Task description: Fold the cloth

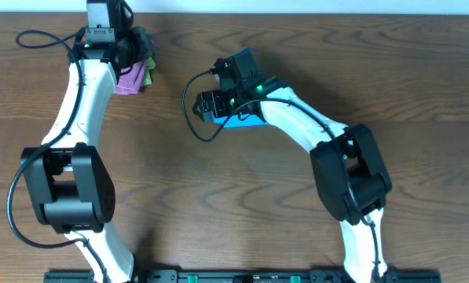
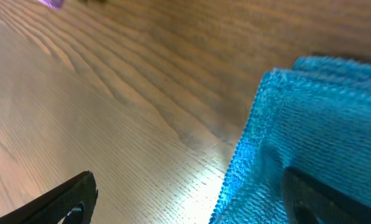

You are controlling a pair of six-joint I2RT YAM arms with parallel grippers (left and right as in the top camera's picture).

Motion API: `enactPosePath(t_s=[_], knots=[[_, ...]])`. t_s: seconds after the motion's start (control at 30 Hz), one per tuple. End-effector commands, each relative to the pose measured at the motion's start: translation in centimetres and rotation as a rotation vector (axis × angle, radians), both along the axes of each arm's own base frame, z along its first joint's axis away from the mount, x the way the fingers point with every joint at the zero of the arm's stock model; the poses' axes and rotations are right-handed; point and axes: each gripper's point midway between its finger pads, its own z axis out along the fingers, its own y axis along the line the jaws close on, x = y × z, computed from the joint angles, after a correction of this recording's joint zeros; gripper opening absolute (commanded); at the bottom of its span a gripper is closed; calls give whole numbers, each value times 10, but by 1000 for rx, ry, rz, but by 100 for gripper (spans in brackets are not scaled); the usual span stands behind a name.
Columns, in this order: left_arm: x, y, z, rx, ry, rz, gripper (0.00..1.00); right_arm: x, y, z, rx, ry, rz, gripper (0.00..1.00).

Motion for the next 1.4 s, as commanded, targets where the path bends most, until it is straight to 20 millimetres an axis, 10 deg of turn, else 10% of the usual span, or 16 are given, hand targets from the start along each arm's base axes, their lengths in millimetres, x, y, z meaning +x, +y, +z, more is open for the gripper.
enactPosePath(t_s=[0.0, 0.43, 0.67, 0.8, 0.97, 1.37], knots=[[5, 8, 24, 18, -58, 5, 11, -6, 10, -3, 13, 19, 19, 95], [5, 15, 24, 16, -57, 17, 11, -8, 16, 1, 23, 1, 47, 96], [0, 13, 36, 8, -70, 9, 46, 39, -15, 65, -20, -211, -43, 99], [-4, 8, 52, -14, -95, -14, 94, 54, -45, 101, -46, -263, -96, 99], [-20, 4, 64, -41, -78, -35, 95, 46, -98, 138, -98, -267, -123, 99], [-69, -44, 42, -276, 136, -132, 95, -58, -237, 189, -257, -175, -204, 99]])
